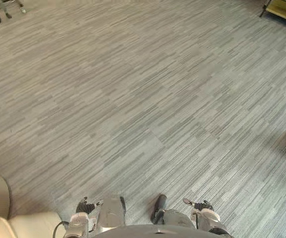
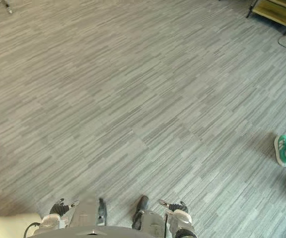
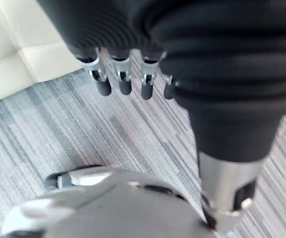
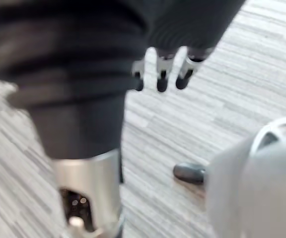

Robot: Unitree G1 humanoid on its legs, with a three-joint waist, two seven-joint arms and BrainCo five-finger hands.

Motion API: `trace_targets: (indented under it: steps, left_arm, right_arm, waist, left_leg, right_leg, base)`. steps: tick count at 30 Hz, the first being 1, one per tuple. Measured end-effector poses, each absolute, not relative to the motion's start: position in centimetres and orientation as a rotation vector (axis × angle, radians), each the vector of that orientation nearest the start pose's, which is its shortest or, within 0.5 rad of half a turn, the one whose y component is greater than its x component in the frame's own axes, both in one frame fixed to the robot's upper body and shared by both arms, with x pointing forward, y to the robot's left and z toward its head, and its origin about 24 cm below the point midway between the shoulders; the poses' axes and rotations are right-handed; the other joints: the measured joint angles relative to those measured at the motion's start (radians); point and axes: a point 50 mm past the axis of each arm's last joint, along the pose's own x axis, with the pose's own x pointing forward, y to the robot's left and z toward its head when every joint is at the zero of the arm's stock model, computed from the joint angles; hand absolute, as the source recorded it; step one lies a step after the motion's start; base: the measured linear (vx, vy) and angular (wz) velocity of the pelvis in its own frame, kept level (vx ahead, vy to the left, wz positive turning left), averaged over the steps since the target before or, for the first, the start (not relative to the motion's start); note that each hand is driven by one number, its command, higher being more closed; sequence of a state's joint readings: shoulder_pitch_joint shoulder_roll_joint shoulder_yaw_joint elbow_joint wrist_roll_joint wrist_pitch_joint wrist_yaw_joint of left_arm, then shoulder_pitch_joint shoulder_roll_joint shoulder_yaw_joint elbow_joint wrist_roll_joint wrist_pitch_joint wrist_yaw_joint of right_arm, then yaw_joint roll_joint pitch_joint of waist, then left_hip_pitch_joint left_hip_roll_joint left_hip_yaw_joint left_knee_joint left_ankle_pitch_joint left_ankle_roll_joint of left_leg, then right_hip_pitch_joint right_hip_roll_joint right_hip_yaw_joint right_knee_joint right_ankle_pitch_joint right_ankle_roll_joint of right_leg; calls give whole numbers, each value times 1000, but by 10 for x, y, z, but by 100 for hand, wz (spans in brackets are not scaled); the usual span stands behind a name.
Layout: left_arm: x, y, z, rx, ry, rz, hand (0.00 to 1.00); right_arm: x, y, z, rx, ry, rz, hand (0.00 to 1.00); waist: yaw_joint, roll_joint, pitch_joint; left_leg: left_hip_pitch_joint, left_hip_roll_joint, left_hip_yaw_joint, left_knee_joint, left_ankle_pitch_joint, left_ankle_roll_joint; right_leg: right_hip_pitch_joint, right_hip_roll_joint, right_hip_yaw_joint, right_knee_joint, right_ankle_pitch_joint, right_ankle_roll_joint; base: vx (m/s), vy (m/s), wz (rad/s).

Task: Pick up cushions and gather them together orderly.

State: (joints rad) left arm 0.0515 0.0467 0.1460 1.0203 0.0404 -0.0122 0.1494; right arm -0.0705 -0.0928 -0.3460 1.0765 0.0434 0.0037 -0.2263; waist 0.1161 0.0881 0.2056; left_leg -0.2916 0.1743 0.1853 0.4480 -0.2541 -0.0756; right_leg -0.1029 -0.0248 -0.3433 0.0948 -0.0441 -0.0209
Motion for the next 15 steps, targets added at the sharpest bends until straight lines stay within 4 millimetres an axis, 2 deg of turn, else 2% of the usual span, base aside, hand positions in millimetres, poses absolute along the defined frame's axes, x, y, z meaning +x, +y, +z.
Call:
trace_targets:
  steps: [1,2,3,5,6,7,8,9,10,11,12,13,14,15]
  left_arm:
    - [110,194,-156,79,1059,285,0]
    - [105,195,-158,74,1073,292,0]
    - [105,191,-158,62,1074,291,0]
    - [109,192,-157,67,1057,290,0]
    - [110,195,-155,70,1047,297,0]
    - [110,197,-155,66,1046,305,0]
    - [109,204,-155,67,1043,327,0]
    - [107,202,-155,58,1049,331,0]
    - [101,198,-158,50,1066,327,0]
    - [100,198,-158,51,1070,325,0]
    - [98,198,-158,52,1076,322,0]
    - [97,202,-158,70,1077,316,0]
    - [98,203,-158,79,1077,310,0]
    - [98,205,-157,90,1076,306,0]
  right_arm:
    - [139,-232,-143,35,996,-564,0]
    - [139,-230,-144,37,997,-561,0]
    - [140,-227,-144,42,994,-552,0]
    - [138,-226,-144,43,987,-554,0]
    - [136,-224,-144,42,988,-550,0]
    - [138,-223,-144,45,984,-547,0]
    - [143,-219,-143,54,976,-537,0]
    - [139,-221,-144,52,985,-546,0]
    - [136,-225,-144,46,987,-556,0]
    - [135,-225,-144,47,989,-558,0]
    - [133,-222,-146,54,997,-555,0]
    - [126,-217,-149,68,1016,-555,0]
    - [122,-215,-151,78,1029,-560,0]
    - [117,-213,-153,86,1043,-562,0]
  waist:
    - [1,2,-1]
    - [13,-1,0]
    - [22,6,-5]
    - [13,0,-5]
    - [24,-20,-1]
    - [26,-25,2]
    - [21,-44,6]
    - [21,-46,-1]
    - [19,-22,-21]
    - [23,-31,-21]
    - [22,-29,-40]
    - [16,-55,-56]
    - [19,-67,-64]
    - [19,-79,-64]
  left_leg:
    - [2,-9,-7,-52,27,1]
    - [23,-27,-11,-101,92,-3]
    - [63,-49,-2,-151,108,2]
    - [92,-53,39,-153,107,3]
    - [95,-51,82,-75,100,27]
    - [77,-48,88,-11,96,26]
    - [26,-79,44,43,49,41]
    - [30,-99,1,-30,52,56]
    - [37,-101,-29,-119,129,67]
    - [41,-102,-18,-94,117,83]
    - [48,-109,-8,-82,94,83]
    - [51,-127,0,-77,57,84]
    - [56,-133,9,-76,38,90]
    - [71,-140,17,-70,16,96]
  right_leg:
    - [1,0,13,-6,0,1]
    - [4,-4,57,-17,-1,5]
    - [17,1,79,-29,8,25]
    - [34,-6,85,-1,4,30]
    - [85,-15,111,-48,6,34]
    - [101,-22,119,-63,13,32]
    - [127,-48,134,-74,12,38]
    - [130,-51,146,-75,11,40]
    - [141,-36,157,-74,-12,64]
    - [143,-43,171,-65,-34,96]
    - [135,-60,180,-28,-58,91]
    - [113,-79,195,26,-103,113]
    - [89,-95,201,82,-130,124]
    - [40,-112,207,216,-172,143]
  base:
    - [131,142,-104]
    - [182,152,-102]
    - [290,145,-96]
    - [355,97,-54]
    - [308,58,-52]
    - [352,133,-59]
    - [238,147,-30]
    - [222,158,-41]
    - [154,104,-45]
    - [205,143,-46]
    - [269,174,-27]
    - [212,128,-16]
    - [229,103,-13]
    - [218,87,-23]
